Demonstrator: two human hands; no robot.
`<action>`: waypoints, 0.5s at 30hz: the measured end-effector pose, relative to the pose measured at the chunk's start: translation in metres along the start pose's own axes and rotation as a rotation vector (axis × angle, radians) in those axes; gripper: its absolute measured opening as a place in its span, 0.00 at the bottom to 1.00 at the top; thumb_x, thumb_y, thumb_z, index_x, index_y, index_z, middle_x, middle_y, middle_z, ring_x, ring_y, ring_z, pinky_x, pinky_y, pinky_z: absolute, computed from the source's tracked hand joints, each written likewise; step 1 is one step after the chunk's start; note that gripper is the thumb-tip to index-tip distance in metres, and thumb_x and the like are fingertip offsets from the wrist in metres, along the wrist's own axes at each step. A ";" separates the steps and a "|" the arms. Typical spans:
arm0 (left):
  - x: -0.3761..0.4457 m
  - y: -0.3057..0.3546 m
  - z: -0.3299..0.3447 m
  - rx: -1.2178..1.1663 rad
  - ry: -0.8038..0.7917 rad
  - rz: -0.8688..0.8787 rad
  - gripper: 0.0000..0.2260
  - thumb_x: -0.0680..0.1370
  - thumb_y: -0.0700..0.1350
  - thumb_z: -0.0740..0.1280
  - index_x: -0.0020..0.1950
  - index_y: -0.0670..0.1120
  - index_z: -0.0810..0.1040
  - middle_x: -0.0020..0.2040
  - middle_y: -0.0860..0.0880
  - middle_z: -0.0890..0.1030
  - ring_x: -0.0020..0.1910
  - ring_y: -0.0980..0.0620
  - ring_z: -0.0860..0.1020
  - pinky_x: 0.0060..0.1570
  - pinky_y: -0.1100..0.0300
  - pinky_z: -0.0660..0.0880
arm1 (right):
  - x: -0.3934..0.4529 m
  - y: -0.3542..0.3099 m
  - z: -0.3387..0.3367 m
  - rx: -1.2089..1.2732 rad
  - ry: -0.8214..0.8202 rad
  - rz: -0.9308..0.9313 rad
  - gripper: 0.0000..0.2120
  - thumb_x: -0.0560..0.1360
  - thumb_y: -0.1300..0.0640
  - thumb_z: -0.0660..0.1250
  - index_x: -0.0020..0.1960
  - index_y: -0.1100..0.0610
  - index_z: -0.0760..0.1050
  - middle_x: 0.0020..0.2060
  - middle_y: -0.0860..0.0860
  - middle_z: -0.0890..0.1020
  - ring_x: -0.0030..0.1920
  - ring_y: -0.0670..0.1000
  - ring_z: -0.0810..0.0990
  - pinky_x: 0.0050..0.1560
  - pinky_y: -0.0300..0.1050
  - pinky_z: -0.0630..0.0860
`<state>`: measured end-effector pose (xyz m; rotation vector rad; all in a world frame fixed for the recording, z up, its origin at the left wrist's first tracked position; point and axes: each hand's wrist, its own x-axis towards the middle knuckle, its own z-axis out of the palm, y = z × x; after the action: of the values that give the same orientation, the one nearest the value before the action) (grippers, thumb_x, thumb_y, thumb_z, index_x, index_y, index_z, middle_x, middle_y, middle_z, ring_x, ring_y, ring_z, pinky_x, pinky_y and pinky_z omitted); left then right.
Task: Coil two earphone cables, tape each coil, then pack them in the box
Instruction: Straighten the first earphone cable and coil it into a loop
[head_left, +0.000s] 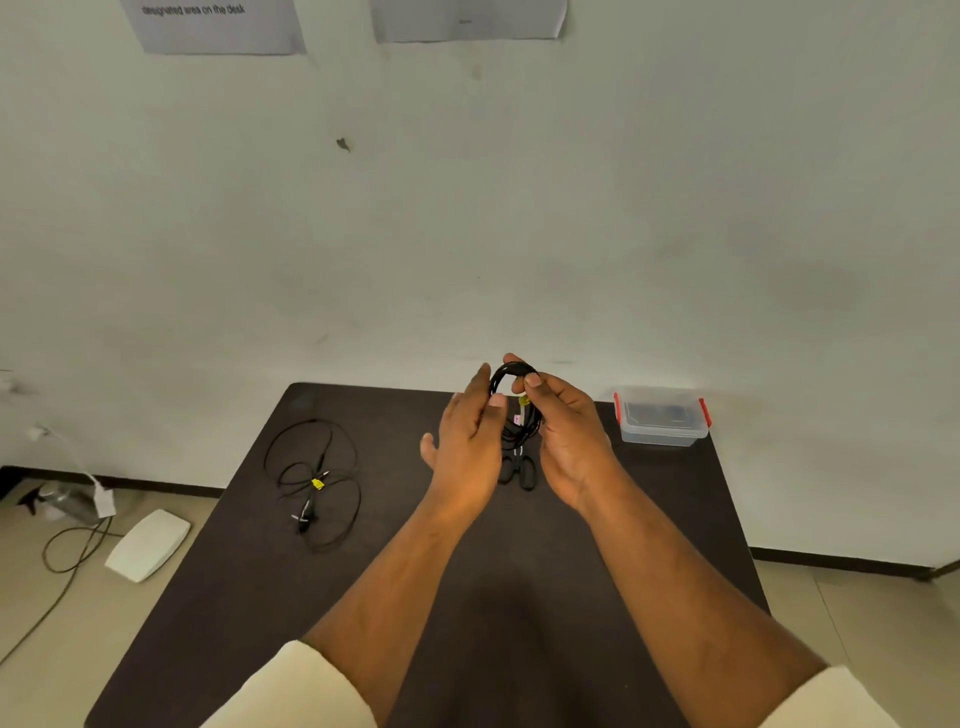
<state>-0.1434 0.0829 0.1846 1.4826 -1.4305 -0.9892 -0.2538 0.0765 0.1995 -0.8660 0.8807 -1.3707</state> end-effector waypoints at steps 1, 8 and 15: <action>0.000 -0.001 -0.003 0.125 0.027 0.043 0.19 0.82 0.57 0.52 0.74 0.62 0.61 0.74 0.62 0.64 0.74 0.60 0.57 0.72 0.41 0.37 | 0.001 0.002 0.002 0.005 -0.005 0.011 0.14 0.79 0.58 0.63 0.39 0.50 0.84 0.60 0.47 0.82 0.65 0.49 0.76 0.69 0.54 0.68; 0.001 -0.002 -0.016 0.382 0.121 0.229 0.36 0.77 0.66 0.50 0.72 0.59 0.26 0.79 0.54 0.55 0.78 0.54 0.50 0.69 0.41 0.31 | 0.011 0.000 0.024 -0.036 0.000 0.049 0.08 0.78 0.56 0.65 0.46 0.52 0.82 0.51 0.39 0.84 0.57 0.40 0.79 0.52 0.36 0.70; 0.021 -0.013 -0.031 0.592 0.185 0.233 0.36 0.80 0.55 0.55 0.76 0.52 0.31 0.78 0.56 0.37 0.75 0.52 0.30 0.68 0.34 0.31 | 0.023 0.006 0.062 -0.060 -0.027 0.033 0.14 0.79 0.57 0.64 0.40 0.50 0.84 0.65 0.38 0.76 0.67 0.40 0.72 0.61 0.38 0.71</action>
<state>-0.1086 0.0630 0.1831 1.7084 -1.7960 -0.2787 -0.1955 0.0534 0.2207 -0.9099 0.9149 -1.3072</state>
